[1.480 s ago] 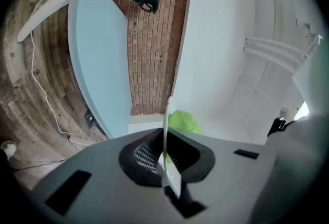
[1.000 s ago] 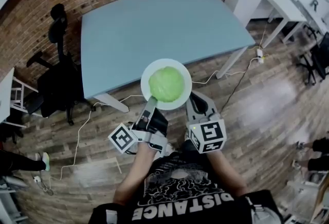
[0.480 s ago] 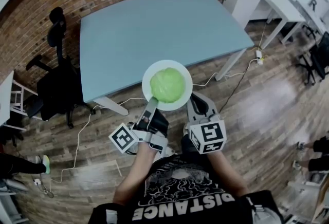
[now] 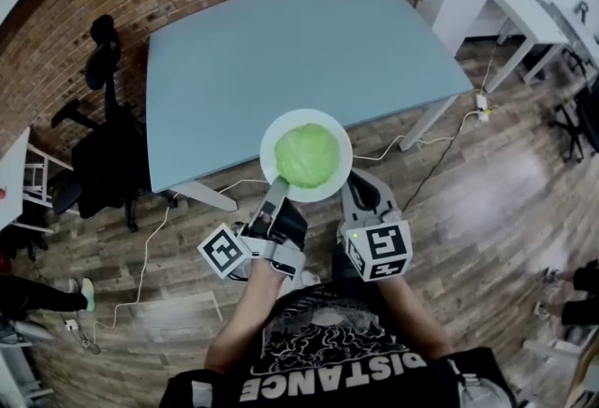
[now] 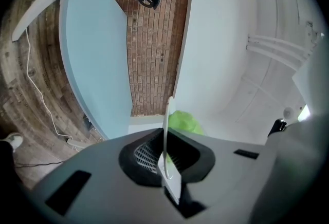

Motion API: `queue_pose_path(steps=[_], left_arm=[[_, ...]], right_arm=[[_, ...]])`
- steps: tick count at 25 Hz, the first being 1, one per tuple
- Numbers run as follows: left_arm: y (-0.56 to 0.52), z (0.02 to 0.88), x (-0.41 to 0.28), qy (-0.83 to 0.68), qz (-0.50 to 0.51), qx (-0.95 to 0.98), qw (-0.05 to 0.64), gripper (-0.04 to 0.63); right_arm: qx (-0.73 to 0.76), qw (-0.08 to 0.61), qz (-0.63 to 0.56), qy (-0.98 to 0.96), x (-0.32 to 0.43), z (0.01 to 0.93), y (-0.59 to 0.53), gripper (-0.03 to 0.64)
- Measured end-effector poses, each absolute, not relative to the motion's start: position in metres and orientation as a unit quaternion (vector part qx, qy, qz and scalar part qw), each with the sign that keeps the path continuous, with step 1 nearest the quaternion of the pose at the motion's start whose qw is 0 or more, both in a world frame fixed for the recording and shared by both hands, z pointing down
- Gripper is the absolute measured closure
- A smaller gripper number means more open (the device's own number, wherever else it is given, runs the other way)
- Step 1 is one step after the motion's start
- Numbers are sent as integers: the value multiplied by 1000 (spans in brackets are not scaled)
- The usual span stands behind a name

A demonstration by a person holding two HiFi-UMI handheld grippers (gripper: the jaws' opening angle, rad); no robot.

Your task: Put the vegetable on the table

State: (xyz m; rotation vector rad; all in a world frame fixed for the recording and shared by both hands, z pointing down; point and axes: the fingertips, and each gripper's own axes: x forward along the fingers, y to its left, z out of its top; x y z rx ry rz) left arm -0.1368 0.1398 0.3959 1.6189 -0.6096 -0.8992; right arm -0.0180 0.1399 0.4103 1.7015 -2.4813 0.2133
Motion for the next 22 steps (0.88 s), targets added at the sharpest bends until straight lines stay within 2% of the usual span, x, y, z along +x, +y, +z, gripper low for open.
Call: queue_pose_path(steps=[22], left_arm=[[26, 408, -89, -278, -385, 666, 576, 584]], right_arm=[[546, 67, 90, -830, 29, 420, 23, 607]])
